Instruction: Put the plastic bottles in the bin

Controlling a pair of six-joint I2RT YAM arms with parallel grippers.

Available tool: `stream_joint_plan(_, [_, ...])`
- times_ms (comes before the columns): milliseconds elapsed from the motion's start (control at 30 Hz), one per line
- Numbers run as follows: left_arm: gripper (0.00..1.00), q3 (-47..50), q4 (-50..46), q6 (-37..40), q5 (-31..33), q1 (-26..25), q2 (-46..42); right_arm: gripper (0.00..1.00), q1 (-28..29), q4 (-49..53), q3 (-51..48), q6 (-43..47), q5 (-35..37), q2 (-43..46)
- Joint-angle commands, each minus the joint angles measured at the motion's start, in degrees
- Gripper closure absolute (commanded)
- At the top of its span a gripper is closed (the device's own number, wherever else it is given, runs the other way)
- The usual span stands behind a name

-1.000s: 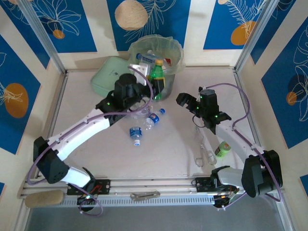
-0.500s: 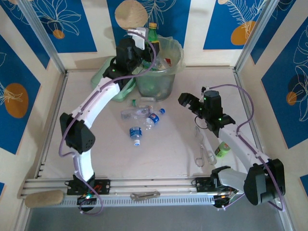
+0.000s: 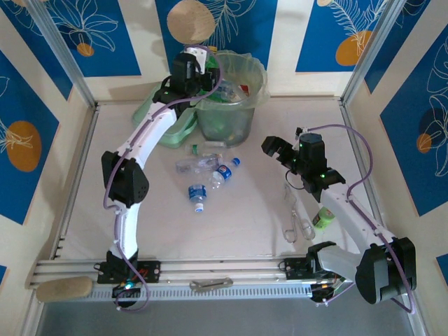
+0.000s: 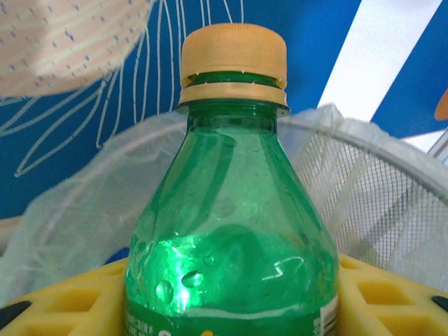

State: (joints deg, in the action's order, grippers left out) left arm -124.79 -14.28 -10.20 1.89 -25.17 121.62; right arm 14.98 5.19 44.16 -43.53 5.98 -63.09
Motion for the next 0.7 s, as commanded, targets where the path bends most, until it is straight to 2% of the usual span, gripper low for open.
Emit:
stream_joint_plan(0, [0.53, -2.48, -1.00, -0.56, -1.63, 0.30, 0.15, 0.01, -0.17, -0.14, -0.94, -0.20, -0.52, 0.59])
stream_joint_plan(33, [0.43, -2.43, -1.12, -0.56, -1.54, 0.30, 0.03, 0.01, -0.22, -0.18, -1.01, -0.24, -0.51, 0.68])
stream_joint_plan(100, [0.17, -2.44, -1.57, -0.73, -1.45, 0.25, -0.45, 0.01, -0.20, -0.02, -1.10, -0.13, -0.53, 0.94])
stream_joint_plan(200, [0.00, -2.41, -2.12, -1.46, -1.88, 0.30, -1.74, 0.01, -0.22, 0.31, -1.18, -0.11, -0.44, 1.50])
stream_joint_plan(433, [0.00, 2.03, -5.22, -2.41, -4.82, 0.05, -8.77, 0.01, -0.04, 0.87, -1.36, -0.04, -1.17, 2.78])
stream_joint_plan(533, [0.00, 10.19, -4.33, -2.74, -5.36, -0.27, -15.74, 0.01, 0.51, 1.52, -1.28, -0.32, -2.72, 3.01])
stream_joint_plan(667, [0.00, 26.29, -0.21, -4.55, -5.91, -0.50, -27.77, 0.01, 2.32, 3.79, -1.26, -0.24, -4.44, 3.65])
